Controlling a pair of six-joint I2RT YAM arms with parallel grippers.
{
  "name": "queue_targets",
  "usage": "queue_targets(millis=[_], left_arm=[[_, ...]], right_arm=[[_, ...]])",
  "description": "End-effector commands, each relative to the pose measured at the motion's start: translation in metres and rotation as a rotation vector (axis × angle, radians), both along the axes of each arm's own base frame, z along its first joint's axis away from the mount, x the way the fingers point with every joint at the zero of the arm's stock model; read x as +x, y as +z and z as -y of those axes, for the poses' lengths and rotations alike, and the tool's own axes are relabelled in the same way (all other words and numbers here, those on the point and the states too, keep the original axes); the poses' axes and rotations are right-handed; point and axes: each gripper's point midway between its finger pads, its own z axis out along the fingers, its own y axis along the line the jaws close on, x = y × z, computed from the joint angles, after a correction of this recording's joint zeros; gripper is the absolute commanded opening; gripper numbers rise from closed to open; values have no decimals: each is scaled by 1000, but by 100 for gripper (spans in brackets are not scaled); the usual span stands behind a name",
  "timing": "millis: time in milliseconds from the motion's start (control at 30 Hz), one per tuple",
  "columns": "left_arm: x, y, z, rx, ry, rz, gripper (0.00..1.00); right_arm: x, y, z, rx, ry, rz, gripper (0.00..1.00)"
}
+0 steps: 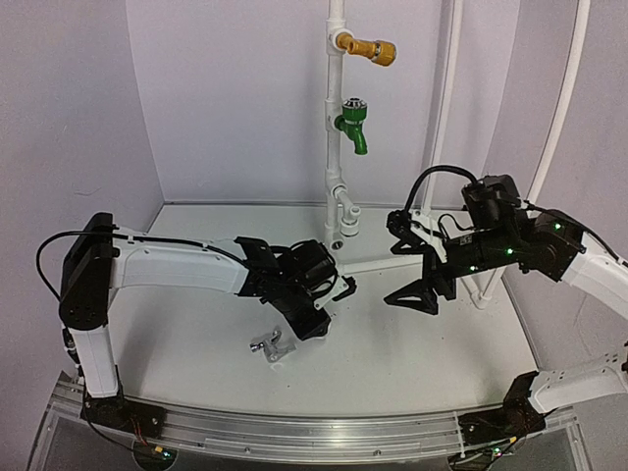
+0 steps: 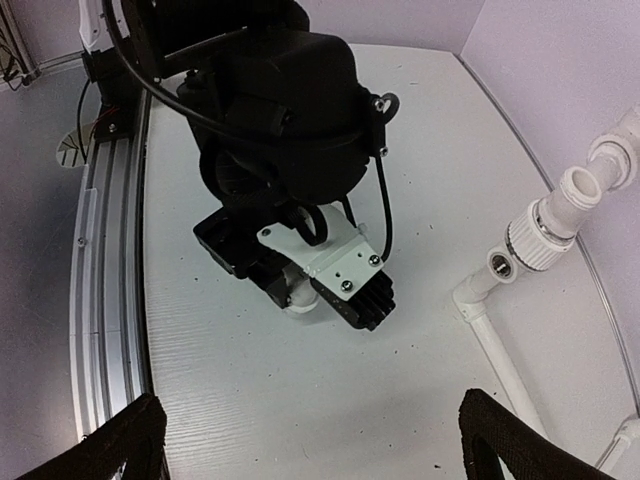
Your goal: Install the water faucets
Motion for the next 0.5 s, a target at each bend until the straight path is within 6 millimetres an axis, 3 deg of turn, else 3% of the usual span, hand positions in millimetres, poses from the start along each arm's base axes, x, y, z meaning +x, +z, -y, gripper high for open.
queue_targets(millis=[0,467], left_arm=[[0,10,20,-10,-50,21,28],[-8,-24,58,15,-140,-14,29]], right_arm=[[6,9,9,40,-60,4,98],[23,27,33,109,-159,-2,98]])
